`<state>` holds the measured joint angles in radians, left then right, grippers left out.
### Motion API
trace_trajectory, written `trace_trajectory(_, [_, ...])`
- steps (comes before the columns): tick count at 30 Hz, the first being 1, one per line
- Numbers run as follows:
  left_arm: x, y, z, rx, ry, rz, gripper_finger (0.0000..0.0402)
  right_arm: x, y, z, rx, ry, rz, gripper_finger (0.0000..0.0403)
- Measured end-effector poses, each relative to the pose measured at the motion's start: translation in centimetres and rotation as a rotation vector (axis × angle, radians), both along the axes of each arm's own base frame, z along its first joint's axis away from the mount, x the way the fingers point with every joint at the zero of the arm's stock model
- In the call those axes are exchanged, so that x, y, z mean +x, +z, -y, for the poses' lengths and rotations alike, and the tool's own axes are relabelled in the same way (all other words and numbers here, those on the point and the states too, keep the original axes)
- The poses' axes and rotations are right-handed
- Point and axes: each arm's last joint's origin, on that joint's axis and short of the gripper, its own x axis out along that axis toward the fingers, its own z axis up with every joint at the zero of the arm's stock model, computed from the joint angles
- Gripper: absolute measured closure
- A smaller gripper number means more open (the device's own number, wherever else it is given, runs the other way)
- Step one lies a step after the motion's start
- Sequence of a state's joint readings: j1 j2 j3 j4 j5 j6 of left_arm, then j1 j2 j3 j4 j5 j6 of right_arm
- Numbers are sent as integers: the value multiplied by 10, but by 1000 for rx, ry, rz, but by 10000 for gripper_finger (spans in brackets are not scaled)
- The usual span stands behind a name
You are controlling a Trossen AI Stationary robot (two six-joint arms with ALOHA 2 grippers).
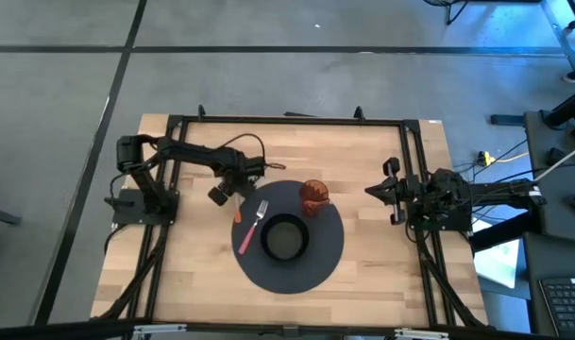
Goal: Pick & Place Utensil
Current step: Put the orange spoon into the black bowl
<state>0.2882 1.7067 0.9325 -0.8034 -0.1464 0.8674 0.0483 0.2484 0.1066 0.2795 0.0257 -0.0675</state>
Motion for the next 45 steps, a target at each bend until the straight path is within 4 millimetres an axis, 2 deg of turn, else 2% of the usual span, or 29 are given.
trace_trajectory(5, [-11,0,-11,-56,254,-26,259,0,0,0,4,1,0,393])
trace_trajectory(11, [-15,0,-9,-121,521,-43,259,0,0,0,12,2,-1,393])
trace_trajectory(14, [-14,1,-6,-148,570,-36,259,0,0,0,11,2,0,393])
trace_trajectory(22, [-14,15,6,-105,471,4,259,0,2,0,-3,0,22,393])
trace_trajectory(28, [-14,26,22,-37,159,2,259,0,3,0,-10,-1,28,393])
trace_trajectory(32, [-9,18,32,2,-39,-34,260,-1,3,0,-1,0,36,393])
trace_trajectory(34, [-7,12,36,1,-81,-35,263,-1,3,0,9,2,36,393])
trace_trajectory(45, [-2,-4,33,-39,-107,-72,294,-1,3,0,9,2,35,393])
